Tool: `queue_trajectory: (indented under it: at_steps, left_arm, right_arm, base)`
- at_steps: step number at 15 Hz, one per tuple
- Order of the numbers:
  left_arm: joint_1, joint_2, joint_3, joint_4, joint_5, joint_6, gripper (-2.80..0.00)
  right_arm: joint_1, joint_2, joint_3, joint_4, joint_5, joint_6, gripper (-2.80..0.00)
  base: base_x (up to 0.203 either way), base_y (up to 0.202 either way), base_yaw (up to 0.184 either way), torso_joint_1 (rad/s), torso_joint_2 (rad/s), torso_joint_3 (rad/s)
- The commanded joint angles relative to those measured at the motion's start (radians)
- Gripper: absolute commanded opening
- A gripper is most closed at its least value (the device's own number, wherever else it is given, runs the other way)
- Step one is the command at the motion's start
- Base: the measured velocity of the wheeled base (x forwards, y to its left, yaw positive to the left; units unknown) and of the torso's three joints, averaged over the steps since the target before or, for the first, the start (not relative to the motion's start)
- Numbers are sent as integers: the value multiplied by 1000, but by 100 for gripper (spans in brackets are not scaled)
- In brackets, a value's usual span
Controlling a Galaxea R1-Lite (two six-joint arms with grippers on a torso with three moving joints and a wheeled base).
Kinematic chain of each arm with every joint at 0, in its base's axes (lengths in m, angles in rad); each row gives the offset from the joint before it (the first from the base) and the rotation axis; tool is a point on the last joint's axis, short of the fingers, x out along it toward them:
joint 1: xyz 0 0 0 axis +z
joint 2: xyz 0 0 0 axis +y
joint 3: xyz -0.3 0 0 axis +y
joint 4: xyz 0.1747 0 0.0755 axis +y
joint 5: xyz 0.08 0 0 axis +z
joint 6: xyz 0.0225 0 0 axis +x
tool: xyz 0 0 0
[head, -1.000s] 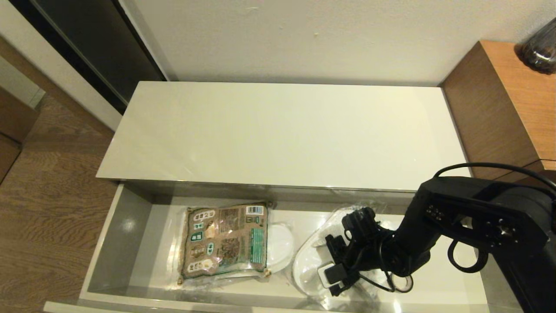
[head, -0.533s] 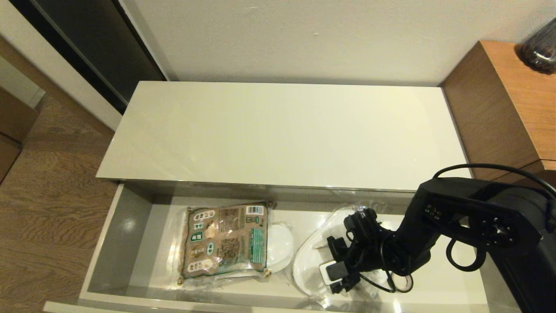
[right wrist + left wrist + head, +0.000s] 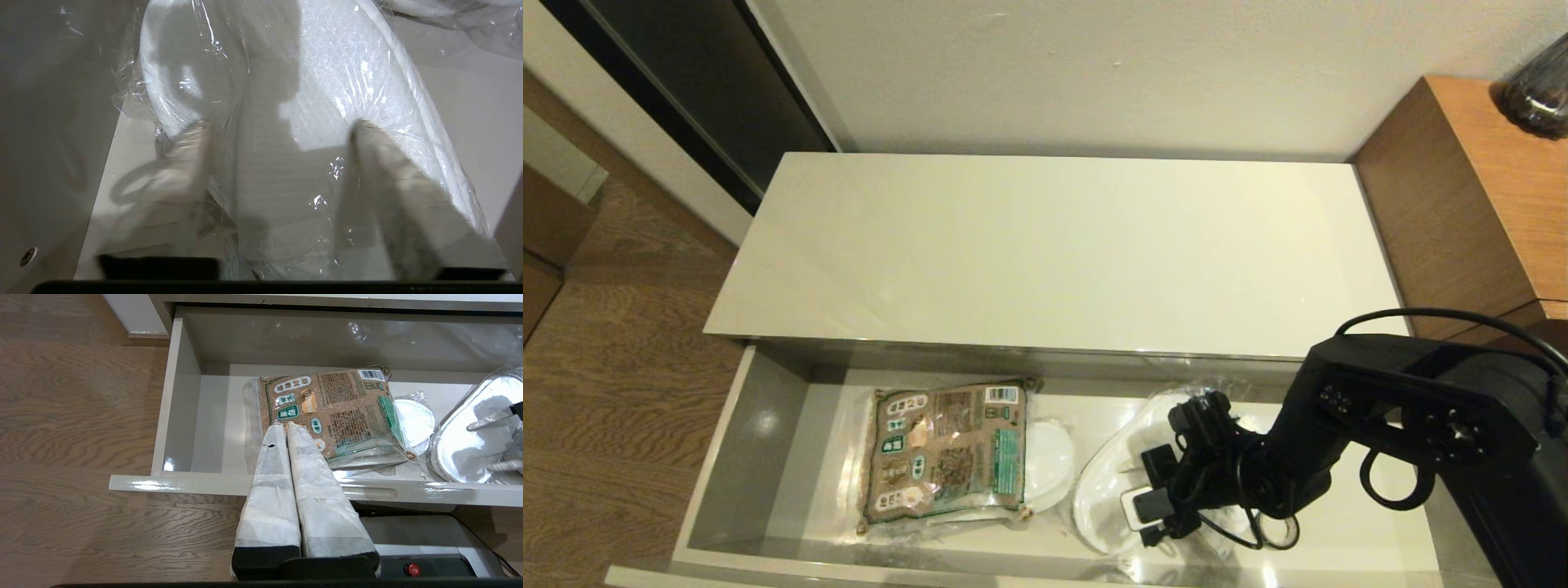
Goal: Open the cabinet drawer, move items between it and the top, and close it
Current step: Take out the disposable slippers from the drawer
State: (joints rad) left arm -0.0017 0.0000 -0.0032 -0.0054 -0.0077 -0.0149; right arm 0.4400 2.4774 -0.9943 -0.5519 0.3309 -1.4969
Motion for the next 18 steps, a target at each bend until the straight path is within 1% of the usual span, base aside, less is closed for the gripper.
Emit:
queue_trajectory:
  at_steps: [1,4,5,6,7,9,11,12,15,18]
  left_arm:
    - [0,2,0,-1,0,0,-280]
    - [0,2,0,-1,0,0,-280]
    - [0,2,0,-1,0,0,-280]
    - [0,2,0,-1,0,0,-280]
    - [0,2,0,-1,0,0,-280]
    - [0,2,0,-1,0,0,-280]
    - [0,2,0,-1,0,0,-280]
    - [0,2,0,-1,0,0,-280]
    - [0,2,0,-1,0,0,-280]
    - [0,2,0,-1,0,0,-280]
  right_arm:
    - [0,-3,5,-3,-5,-1,-280]
    - [0,-12,-7,-2,-12,17,-280]
    - [0,-19,-20,-2,-17,44,-280]
    - [1,-22,-23,0,-24,53,-280]
    - [3,-43,-30,4,-50,79,-280]
    - [3,-71,-32,11,-72,95,-280]
    - [3,-113,-17,18,-102,133,-280]
    - [3,-117,-16,23,-105,133,-280]
    - [8,-190,0,95,-119,138,-280]
    - [13,-235,23,115,-121,142,-280]
  base:
    - [0,0,0,0,0,0]
    - [0,0,0,0,0,0]
    - [0,0,0,0,0,0]
    - [0,0,0,0,0,0]
    - [0,0,0,0,0,0]
    - [0,0,0,0,0,0]
    - [0,0,0,0,0,0]
    - [0,0,0,0,0,0]
    - [0,0,0,0,0,0]
    - [0,0,0,0,0,0]
